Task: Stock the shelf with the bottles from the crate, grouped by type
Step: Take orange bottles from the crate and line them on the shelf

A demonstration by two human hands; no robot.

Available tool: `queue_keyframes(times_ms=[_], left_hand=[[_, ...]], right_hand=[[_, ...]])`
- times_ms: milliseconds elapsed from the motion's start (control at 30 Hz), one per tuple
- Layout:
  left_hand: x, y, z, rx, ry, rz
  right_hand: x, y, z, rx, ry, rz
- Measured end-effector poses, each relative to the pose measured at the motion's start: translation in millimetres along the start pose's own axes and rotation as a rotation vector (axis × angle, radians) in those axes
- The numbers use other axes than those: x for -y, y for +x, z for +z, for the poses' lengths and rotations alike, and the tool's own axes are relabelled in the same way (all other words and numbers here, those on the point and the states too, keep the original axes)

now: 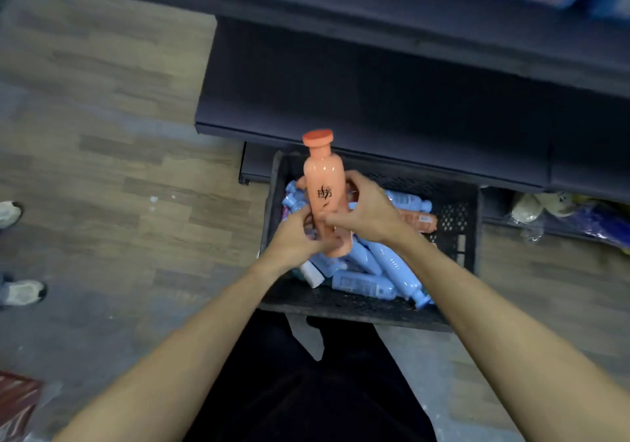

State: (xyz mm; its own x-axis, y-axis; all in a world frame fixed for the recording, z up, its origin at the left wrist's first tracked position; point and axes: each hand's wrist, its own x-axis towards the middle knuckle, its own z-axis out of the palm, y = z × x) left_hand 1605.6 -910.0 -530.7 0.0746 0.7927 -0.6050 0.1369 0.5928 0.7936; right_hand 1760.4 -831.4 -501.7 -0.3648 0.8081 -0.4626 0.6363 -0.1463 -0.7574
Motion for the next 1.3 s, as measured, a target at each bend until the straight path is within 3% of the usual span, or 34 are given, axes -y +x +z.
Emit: queue_keyframes(times_ms=[233,500,800,1067,1300], left_hand=[[-92.4,-25.7,-20.7,-0.107,0.037,0.251],[-187.0,-56.4,-43.5,-0.153,0.229,0.528],[-315.8,-121.8,-84.3,-0.250,0.295,0.886],[-407.9,-182.9,-114.7,-0.350,0.334,1.101],[-468.8,-217.0,-140.7,-0.539,0.373,1.165]], right_hand=[[88.4,-26.1,-64.9,-0.093,0.129,-0.199],[171.3,-73.9,-111.0,-0.381,0.036,-0.417],[288.1,-121.8,-168.2,-0.605,0.005,-0.713],[393.9,-154.2,-214.9,-0.671,-0.063,-0.921],[471.7,-155.0,-241.2,-0.675,-0.051,-1.038]])
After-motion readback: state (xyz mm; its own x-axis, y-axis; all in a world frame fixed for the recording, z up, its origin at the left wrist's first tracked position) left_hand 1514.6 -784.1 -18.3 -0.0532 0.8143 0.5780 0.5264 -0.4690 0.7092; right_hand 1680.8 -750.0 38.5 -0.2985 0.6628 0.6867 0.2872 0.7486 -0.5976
